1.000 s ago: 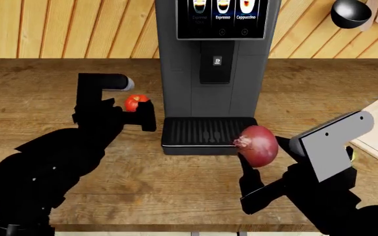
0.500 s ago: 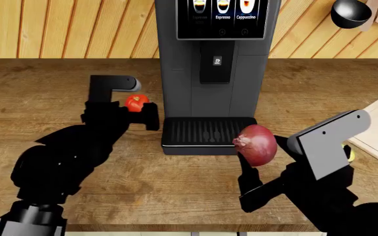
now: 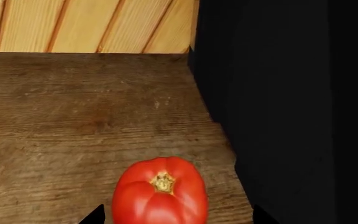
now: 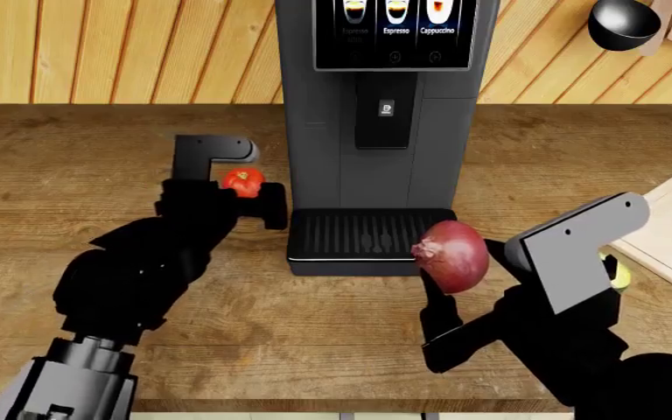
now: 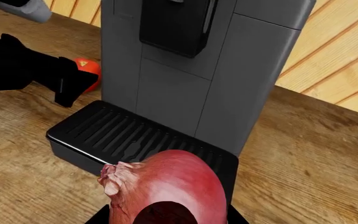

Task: Place the avocado, onion, tomato and bell pepper on the cutting board.

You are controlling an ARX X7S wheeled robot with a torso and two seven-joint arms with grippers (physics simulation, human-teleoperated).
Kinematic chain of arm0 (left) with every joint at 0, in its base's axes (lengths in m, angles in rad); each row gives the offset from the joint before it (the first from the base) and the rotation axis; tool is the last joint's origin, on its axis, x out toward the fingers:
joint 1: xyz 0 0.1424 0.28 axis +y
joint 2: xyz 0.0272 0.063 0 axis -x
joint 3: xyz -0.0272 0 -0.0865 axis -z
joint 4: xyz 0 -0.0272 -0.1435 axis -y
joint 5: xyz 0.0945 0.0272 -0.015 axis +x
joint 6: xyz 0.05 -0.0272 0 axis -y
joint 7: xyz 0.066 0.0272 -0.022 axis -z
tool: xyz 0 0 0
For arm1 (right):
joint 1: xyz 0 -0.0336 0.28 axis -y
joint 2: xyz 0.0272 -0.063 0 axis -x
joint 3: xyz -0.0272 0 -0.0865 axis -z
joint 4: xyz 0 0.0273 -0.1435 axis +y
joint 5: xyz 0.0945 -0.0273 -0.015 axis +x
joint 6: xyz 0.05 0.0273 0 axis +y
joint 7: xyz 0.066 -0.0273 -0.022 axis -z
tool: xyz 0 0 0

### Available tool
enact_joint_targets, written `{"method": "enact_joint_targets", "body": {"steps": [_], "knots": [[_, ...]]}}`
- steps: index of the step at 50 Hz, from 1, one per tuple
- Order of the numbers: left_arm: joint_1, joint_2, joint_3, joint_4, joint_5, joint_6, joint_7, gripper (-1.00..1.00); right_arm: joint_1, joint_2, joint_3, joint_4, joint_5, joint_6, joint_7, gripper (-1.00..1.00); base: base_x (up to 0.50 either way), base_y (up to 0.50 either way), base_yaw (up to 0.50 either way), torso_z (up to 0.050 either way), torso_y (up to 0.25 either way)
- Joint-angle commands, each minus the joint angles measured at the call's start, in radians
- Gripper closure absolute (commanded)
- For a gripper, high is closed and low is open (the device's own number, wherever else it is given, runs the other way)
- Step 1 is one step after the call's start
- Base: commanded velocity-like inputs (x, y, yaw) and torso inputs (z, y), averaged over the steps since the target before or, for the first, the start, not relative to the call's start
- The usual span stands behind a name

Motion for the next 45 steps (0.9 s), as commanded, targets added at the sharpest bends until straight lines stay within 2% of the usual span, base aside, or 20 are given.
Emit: {"method": "enact_joint_targets", "body": {"steps": [1,17,31,32,45], "knots": [[-0.035,0.027,0.024,-0.119,0.034,0.062,0.031,-1.0,0.011,0.001,-0.004,-0.003,-0.006,0.006,-0.003,1.0,0.0,0.0,0.0,0.0,0.0],[-0.093,0.067,0.033,-0.299,0.051,0.134,0.078,-1.0,0.009,0.009,-0.005,-0.009,0.006,0.0,0.011,1.0,0.0,0.0,0.0,0.0,0.0],[-0.114,0.077,0.042,-0.365,0.056,0.16,0.106,-1.0,0.011,0.011,-0.011,-0.01,0.006,-0.004,0.016,1.0,0.0,0.0,0.0,0.0,0.0],[-0.112,0.076,0.04,-0.36,0.055,0.158,0.098,1.0,0.012,0.01,-0.012,-0.009,0.005,-0.005,0.015,1.0,0.0,0.0,0.0,0.0,0.0],[-0.05,0.033,0.024,-0.161,0.027,0.096,0.027,1.0,0.011,0.016,-0.01,-0.014,0.007,-0.014,0.015,1.0,0.0,0.0,0.0,0.0,0.0]]}}
